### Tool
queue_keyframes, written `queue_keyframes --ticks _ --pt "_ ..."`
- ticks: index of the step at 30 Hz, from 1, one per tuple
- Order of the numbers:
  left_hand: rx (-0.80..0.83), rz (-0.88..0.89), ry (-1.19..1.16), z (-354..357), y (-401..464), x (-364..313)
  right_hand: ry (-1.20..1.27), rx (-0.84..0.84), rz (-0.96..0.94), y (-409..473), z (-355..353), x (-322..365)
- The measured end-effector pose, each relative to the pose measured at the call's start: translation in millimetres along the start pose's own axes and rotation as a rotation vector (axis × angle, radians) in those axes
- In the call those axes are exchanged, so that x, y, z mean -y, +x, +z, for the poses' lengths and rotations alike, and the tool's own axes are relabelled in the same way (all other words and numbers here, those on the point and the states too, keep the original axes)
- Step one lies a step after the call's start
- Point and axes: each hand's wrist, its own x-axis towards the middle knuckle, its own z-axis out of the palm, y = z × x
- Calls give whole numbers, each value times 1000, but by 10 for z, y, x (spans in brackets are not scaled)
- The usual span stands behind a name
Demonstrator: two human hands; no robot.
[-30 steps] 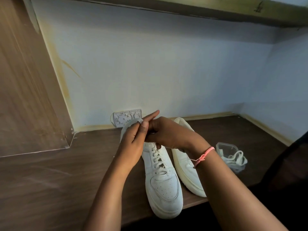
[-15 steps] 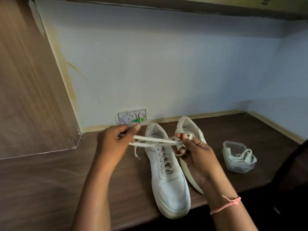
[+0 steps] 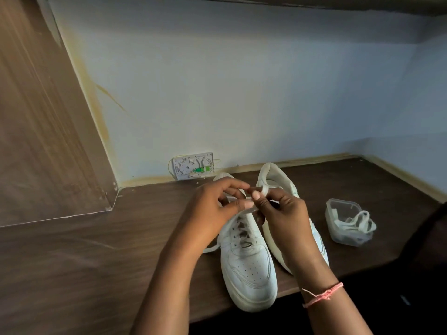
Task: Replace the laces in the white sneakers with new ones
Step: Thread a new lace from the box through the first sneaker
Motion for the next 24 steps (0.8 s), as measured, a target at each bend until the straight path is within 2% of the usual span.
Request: queue_keyframes --ticks 5,9,13,15,19,22,24 --pt "72 -71 -74 8 17 118 155 -9 9 -19 -18 20" --pt "83 -56 -48 54 13 150 148 5 -7 -28 7 27" --pt "70 -51 30 61 6 167 168 -91 48 -23 55 12" --pt "49 -49 42 59 7 186 81 -99 1 -30 37 -10" --pt "0 -39 -43 27 12 177 -367 122 -255 -38 -20 -14" --pt "11 -41 -75 26 19 170 -616 100 -415 -35 35 -66" --pt "-19 -44 -121 42 29 170 -637 82 -402 -31 72 -88"
